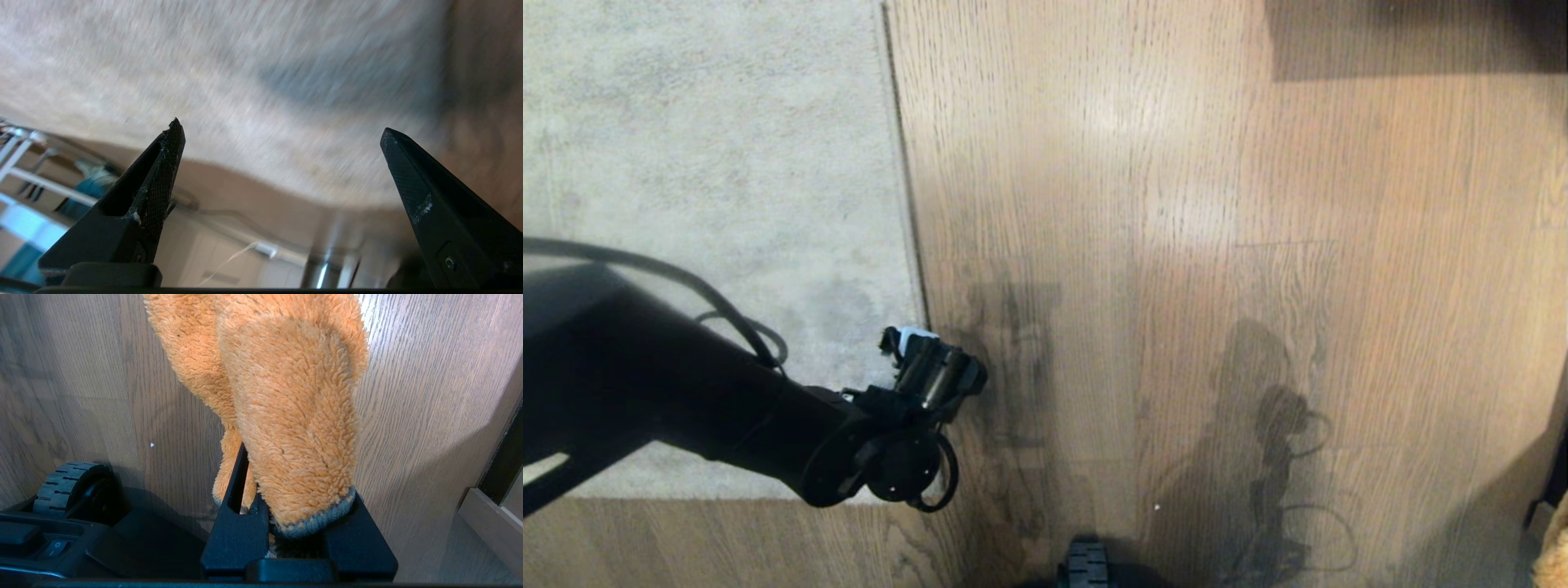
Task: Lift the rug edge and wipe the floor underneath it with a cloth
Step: Lift up the carpet
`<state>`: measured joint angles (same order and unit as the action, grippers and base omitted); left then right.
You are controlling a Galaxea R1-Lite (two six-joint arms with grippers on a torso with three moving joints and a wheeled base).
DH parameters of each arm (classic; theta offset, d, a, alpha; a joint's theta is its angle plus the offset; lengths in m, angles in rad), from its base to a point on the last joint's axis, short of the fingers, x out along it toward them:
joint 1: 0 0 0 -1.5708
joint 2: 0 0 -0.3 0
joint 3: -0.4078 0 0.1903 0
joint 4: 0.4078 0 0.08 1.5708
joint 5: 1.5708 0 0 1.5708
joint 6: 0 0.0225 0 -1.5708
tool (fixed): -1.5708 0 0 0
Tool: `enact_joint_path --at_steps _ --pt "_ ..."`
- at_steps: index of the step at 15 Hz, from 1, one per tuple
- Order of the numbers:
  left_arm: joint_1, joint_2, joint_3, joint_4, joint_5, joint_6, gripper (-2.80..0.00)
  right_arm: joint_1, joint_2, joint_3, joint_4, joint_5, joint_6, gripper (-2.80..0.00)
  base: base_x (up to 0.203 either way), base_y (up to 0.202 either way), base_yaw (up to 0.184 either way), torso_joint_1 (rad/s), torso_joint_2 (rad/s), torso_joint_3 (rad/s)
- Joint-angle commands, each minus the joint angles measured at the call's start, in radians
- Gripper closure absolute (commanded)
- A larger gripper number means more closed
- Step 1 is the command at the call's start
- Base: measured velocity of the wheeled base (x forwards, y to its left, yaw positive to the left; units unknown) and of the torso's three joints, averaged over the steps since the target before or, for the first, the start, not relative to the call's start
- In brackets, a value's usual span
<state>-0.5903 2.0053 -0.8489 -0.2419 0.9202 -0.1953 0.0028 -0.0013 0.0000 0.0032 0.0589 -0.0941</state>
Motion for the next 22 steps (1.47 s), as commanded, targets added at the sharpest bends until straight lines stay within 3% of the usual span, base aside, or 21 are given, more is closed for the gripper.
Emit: enact_joint_path --at_steps 1,6,13,22 --pt "-0.01 0.039 -0.001 -0.03 0.008 -0.001 -2.8 0.0 0.001 0.0 0.0 0.001 -0.001 0.0 0.0 0.0 0.0 0.0 0.0 0.0" --pt "-0.005 0.066 -0.018 -0.03 0.055 0.009 -2.8 0.0 0.001 0.0 0.0 0.001 -0.001 0.0 0.0 0.0 0.0 0.0 0.0 0.0" --pt "0.041 0.036 -0.001 -0.03 0.126 0.097 -2.8 0.0 0.001 0.0 0.0 0.001 -0.001 0.0 0.0 0.0 0.0 0.0 0.0 0.0" --pt "-0.04 0.069 -0.079 -0.031 0.074 0.031 -2.8 0.0 0.001 0.0 0.0 0.001 -0.001 0.0 0.0 0.0 0.0 0.0 0.0 0.0"
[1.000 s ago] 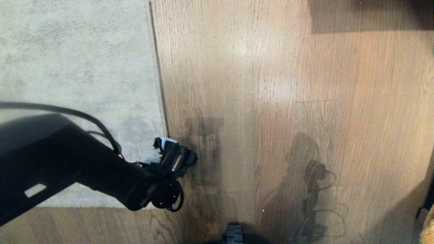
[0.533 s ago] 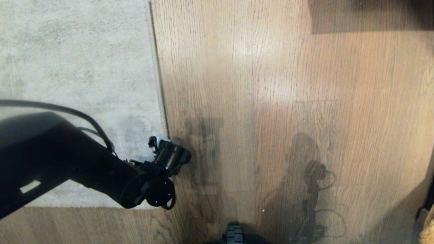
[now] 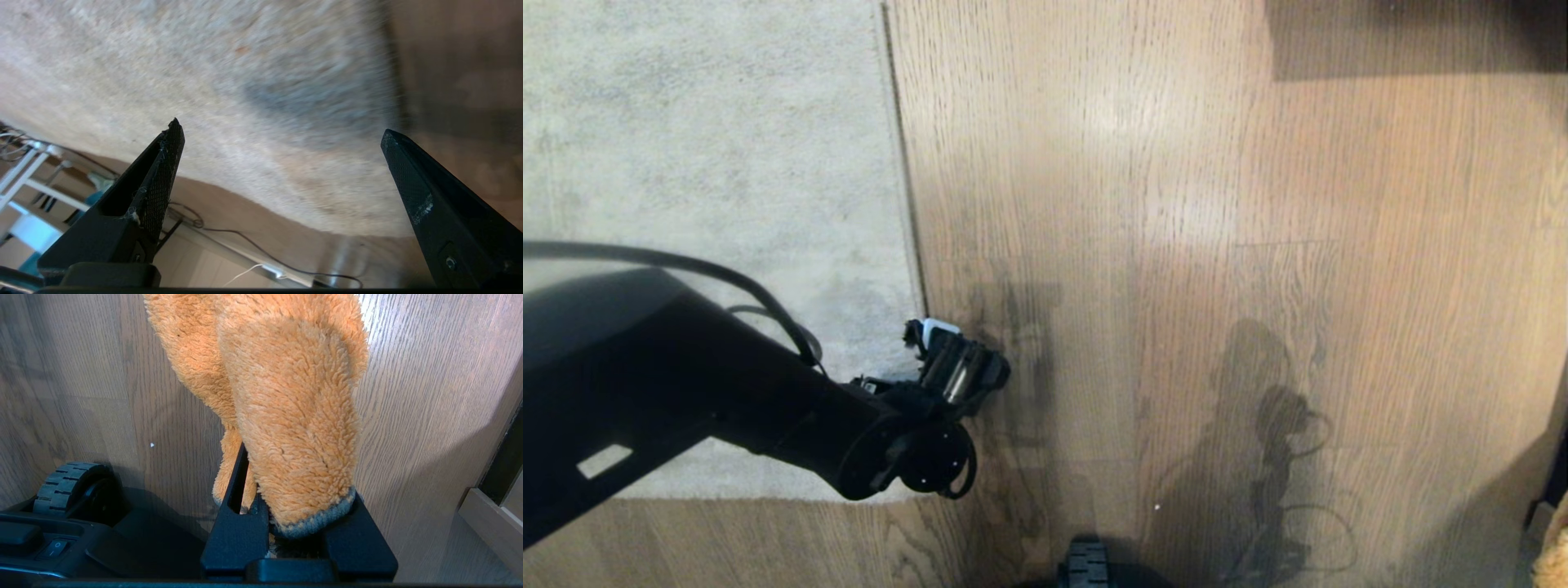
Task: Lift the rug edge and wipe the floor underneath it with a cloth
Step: Lift up the carpet
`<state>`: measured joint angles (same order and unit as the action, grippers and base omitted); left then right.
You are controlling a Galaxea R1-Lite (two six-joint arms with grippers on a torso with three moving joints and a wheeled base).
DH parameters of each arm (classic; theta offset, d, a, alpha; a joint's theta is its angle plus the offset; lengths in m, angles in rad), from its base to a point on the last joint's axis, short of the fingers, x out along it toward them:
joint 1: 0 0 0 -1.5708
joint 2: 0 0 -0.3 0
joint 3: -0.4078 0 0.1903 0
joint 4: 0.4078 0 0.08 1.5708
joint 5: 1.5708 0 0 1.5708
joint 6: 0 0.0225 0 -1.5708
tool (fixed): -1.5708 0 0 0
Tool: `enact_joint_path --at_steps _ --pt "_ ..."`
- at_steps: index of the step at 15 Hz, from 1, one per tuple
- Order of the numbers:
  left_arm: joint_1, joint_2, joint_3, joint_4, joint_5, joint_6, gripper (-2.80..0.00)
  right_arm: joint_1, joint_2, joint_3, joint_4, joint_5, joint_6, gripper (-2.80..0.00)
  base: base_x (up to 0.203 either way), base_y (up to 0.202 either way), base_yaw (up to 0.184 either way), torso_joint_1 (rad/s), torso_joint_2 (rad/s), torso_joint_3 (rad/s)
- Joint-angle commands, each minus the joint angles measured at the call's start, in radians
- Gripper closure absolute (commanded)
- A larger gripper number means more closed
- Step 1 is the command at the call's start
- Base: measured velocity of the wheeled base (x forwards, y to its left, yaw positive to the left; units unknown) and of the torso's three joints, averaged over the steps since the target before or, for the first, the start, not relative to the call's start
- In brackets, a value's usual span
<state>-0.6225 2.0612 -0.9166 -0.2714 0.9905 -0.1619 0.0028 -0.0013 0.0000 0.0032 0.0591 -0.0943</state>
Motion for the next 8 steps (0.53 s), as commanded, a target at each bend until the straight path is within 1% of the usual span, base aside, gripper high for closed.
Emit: enact_joint_path --at_steps 1,4,8 --pt "-0.008 0.027 -0.021 -0.003 0.004 -0.004 -2.8 0.0 0.001 0.0 0.0 0.001 -0.001 0.0 0.0 0.0 0.0 0.0 0.0 0.0" --pt "0.007 0.051 -0.028 -0.013 0.01 -0.002 -2.8 0.0 0.001 0.0 0.0 0.001 -0.001 0.0 0.0 0.0 0.0 0.0 0.0 0.0" --pt "0.031 0.089 -0.02 -0.099 0.013 0.013 -2.8 0.0 0.001 0.0 0.0 0.001 -0.001 0.0 0.0 0.0 0.0 0.0 0.0 0.0"
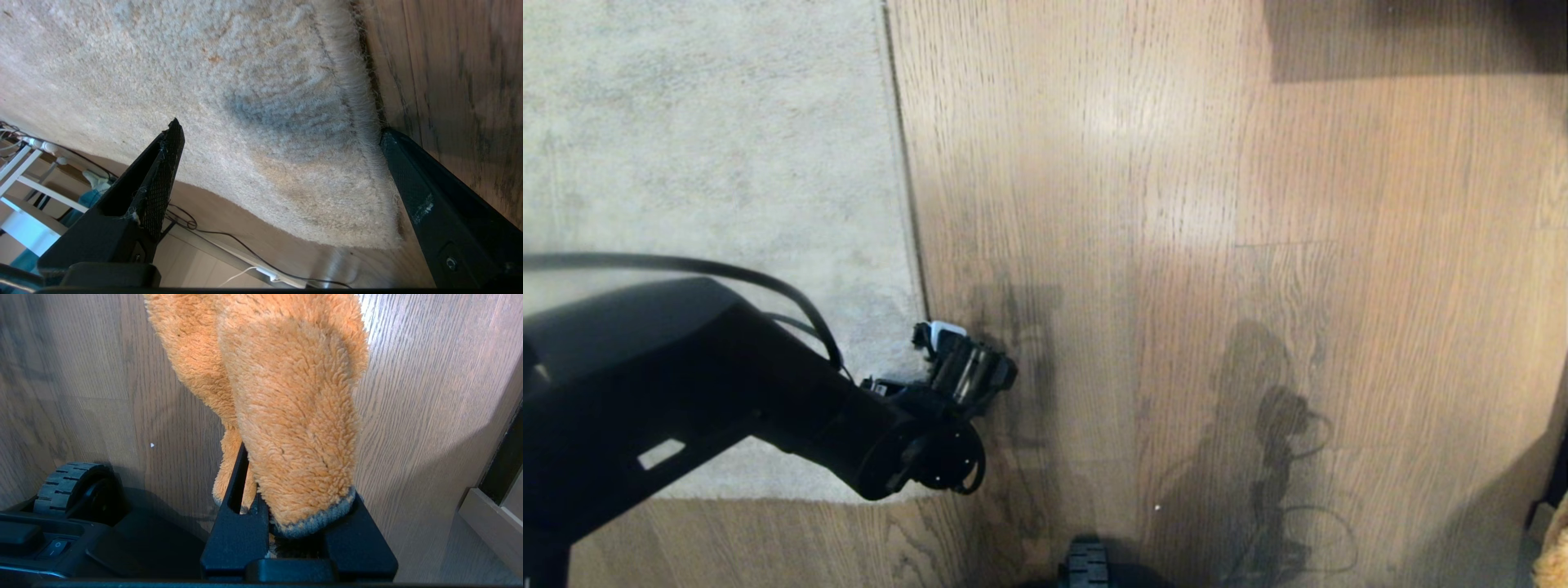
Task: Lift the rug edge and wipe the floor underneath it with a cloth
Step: Lift up the carpet
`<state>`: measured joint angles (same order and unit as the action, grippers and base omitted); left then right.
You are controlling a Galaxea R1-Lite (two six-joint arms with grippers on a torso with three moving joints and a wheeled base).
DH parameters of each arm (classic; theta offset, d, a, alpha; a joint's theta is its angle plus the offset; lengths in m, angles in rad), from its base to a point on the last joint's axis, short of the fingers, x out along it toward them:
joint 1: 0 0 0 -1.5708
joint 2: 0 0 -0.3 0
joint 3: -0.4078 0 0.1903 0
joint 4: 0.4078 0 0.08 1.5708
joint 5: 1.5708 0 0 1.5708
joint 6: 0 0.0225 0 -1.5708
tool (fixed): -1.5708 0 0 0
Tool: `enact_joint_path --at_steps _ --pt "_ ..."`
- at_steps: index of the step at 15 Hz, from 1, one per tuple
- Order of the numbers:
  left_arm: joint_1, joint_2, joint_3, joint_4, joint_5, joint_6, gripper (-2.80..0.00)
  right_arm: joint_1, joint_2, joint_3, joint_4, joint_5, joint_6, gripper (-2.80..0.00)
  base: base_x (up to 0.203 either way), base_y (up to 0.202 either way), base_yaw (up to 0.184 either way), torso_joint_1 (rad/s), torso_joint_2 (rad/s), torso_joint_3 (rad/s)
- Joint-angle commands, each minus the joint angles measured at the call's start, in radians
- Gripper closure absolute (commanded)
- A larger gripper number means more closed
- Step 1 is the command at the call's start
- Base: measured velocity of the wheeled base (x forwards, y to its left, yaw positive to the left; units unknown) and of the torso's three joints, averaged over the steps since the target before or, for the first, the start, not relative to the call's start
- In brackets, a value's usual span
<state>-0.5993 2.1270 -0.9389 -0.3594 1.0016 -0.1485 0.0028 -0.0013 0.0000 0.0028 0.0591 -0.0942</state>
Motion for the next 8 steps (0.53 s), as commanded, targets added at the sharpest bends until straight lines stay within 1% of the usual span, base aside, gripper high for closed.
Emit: enact_joint_path --at_steps 1,4,7,8 --pt "0.014 0.023 0.005 -0.012 0.003 0.0 -2.8 0.0 0.001 0.0 0.0 0.001 -0.001 0.0 0.0 0.0 0.0 0.0 0.0 0.0" --pt "0.026 0.004 0.022 -0.006 0.01 0.01 -2.8 0.0 0.001 0.0 0.0 0.001 -0.001 0.0 0.0 0.0 0.0 0.0 0.0 0.0" --pt "0.042 -0.032 0.058 -0.01 0.011 0.072 -2.8 0.0 0.001 0.0 0.0 0.001 -0.001 0.0 0.0 0.0 0.0 0.0 0.0 0.0" --pt "0.044 -0.043 0.065 -0.009 0.011 0.08 -2.8 0.0 0.001 0.0 0.0 0.001 -0.001 0.0 0.0 0.0 0.0 0.0 0.0 0.0"
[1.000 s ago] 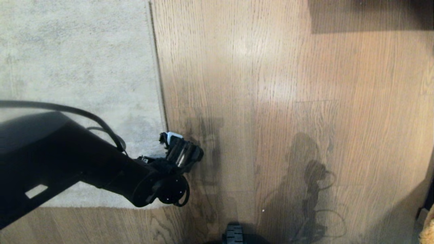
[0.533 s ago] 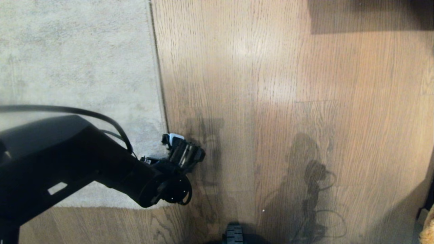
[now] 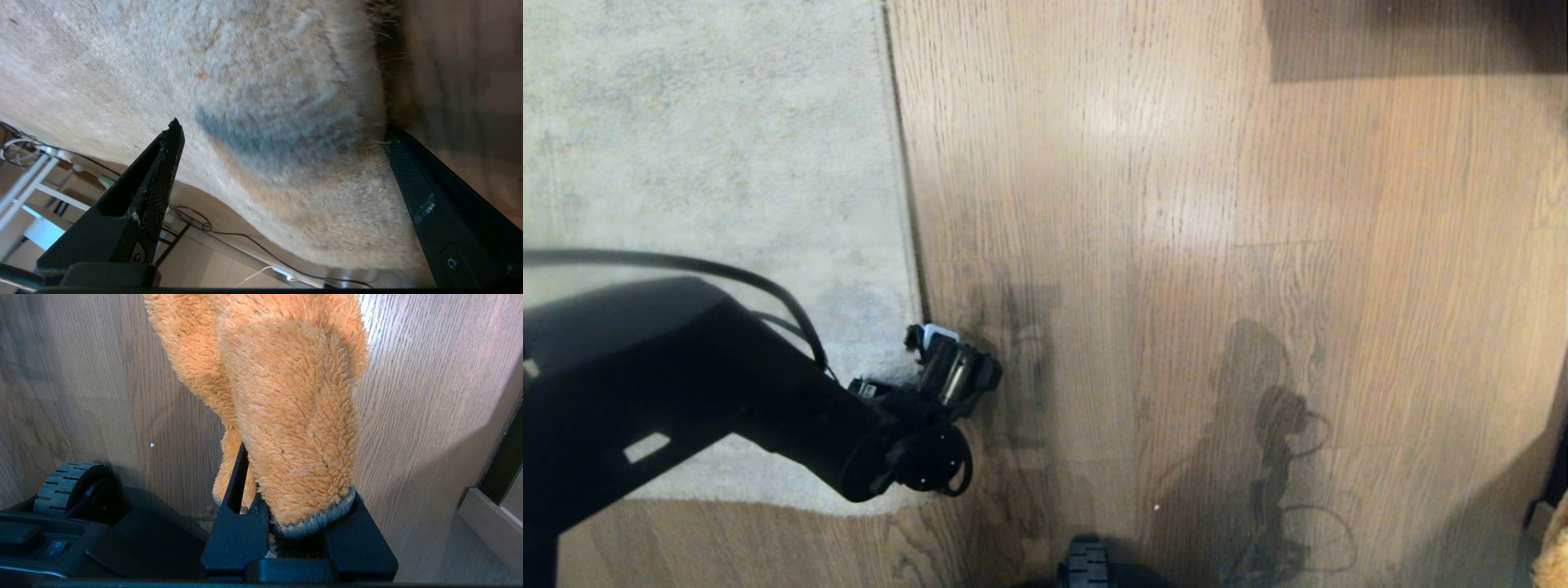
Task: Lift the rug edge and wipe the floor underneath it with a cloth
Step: Lift up the carpet
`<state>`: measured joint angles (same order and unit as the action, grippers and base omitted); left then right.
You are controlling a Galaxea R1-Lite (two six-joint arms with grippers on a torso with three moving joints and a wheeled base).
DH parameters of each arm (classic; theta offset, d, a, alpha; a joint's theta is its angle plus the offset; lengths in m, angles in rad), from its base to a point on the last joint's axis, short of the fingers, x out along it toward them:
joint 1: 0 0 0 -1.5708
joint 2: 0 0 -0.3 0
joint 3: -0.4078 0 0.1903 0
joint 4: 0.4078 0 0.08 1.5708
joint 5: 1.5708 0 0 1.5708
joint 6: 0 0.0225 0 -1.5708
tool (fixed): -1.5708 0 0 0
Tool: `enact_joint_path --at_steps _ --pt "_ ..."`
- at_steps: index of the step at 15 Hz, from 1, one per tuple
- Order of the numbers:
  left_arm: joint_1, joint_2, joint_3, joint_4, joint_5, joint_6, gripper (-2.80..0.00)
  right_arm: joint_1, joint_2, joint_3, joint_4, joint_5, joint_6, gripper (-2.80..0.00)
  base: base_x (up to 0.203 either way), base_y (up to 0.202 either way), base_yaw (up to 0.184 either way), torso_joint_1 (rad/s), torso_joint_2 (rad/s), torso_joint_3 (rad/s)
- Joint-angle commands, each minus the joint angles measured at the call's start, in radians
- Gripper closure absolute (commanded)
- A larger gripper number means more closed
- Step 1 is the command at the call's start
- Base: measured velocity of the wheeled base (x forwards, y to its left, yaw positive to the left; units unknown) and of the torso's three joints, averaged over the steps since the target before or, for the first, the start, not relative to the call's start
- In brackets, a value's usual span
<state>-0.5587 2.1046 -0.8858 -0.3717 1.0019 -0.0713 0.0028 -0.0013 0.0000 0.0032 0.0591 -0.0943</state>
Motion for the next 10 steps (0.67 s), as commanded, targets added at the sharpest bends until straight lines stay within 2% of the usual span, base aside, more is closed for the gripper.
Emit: enact_joint_path --at_steps 1,10 --pt "0.01 -0.03 0.017 0.006 0.011 0.01 -2.8 0.0 0.001 0.0 0.0 0.001 -0.001 0.0 0.0 0.0 0.0 0.0 0.0 0.0" --pt "0.077 -0.116 0.032 0.0 0.011 0.111 -2.8 0.0 0.001 0.0 0.0 0.001 -0.001 0.0 0.0 0.0 0.0 0.0 0.0 0.0"
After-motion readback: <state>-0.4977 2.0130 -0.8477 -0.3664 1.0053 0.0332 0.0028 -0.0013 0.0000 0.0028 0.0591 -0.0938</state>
